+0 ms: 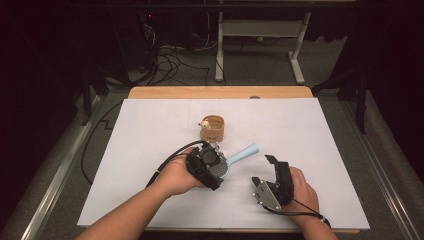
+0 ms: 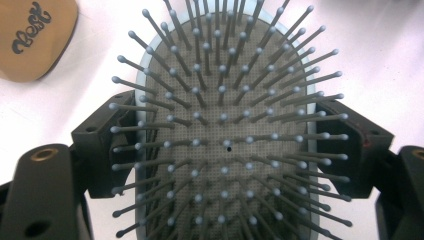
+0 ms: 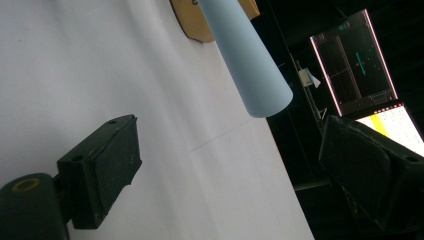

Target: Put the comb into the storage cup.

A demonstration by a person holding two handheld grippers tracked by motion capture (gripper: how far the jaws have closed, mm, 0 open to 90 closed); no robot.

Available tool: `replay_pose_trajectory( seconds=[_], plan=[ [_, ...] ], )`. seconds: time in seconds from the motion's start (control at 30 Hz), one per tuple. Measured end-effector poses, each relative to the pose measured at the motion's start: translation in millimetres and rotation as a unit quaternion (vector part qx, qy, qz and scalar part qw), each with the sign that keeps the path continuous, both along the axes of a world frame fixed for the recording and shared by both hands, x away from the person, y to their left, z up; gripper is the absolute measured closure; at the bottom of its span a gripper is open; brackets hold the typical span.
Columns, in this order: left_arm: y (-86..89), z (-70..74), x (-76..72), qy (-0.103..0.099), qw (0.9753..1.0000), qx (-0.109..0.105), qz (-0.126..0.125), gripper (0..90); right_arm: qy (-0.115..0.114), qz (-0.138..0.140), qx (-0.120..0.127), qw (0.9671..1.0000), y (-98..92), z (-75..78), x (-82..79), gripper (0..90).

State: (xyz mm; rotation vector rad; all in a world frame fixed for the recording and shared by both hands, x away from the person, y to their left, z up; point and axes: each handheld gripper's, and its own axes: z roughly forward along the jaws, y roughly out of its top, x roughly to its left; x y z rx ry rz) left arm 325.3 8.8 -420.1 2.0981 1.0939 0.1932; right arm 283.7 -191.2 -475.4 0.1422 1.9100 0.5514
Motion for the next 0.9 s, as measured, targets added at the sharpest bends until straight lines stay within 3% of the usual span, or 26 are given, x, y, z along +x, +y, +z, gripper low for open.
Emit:
replay_pose_trajectory(
  seconds=[0.9],
  plan=[
    [-22.8,-5.0,-4.0,0.001,0.9998,0.003,-0.021,20.9,-0.023,0.015,-0.024,0.9993,5.2,0.3,-3.2,15.6]
  ],
)
